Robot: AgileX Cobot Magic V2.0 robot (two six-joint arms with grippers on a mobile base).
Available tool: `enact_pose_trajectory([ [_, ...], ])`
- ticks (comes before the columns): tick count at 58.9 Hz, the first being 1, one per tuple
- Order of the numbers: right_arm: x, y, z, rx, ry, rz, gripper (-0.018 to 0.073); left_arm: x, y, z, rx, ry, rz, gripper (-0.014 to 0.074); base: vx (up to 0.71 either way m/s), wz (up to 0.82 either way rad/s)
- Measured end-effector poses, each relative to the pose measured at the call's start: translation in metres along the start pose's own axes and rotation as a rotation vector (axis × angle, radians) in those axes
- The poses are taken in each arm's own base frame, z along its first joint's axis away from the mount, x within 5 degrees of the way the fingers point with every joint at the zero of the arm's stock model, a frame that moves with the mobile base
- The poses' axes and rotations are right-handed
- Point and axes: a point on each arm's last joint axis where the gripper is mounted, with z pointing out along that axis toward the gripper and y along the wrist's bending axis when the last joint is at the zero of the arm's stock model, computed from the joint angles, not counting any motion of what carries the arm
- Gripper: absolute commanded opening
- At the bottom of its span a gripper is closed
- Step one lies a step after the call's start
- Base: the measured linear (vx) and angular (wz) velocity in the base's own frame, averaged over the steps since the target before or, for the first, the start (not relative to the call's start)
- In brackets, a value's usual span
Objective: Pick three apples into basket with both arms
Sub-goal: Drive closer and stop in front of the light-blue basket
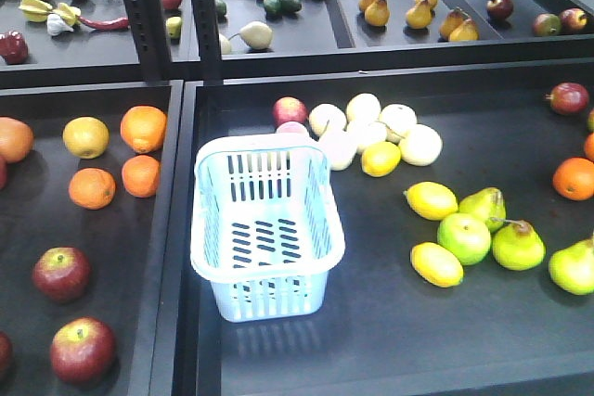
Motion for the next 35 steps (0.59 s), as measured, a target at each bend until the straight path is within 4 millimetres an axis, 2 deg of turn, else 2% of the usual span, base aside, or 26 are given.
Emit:
enact_pose_trajectory([
  [35, 0.0, 0.0, 0.0, 0.0, 0.0, 0.0, -0.0009, 0.0, 0.0, 0.0, 0.0, 0.0, 0.0, -0.0006, 0.05, 0.08],
])
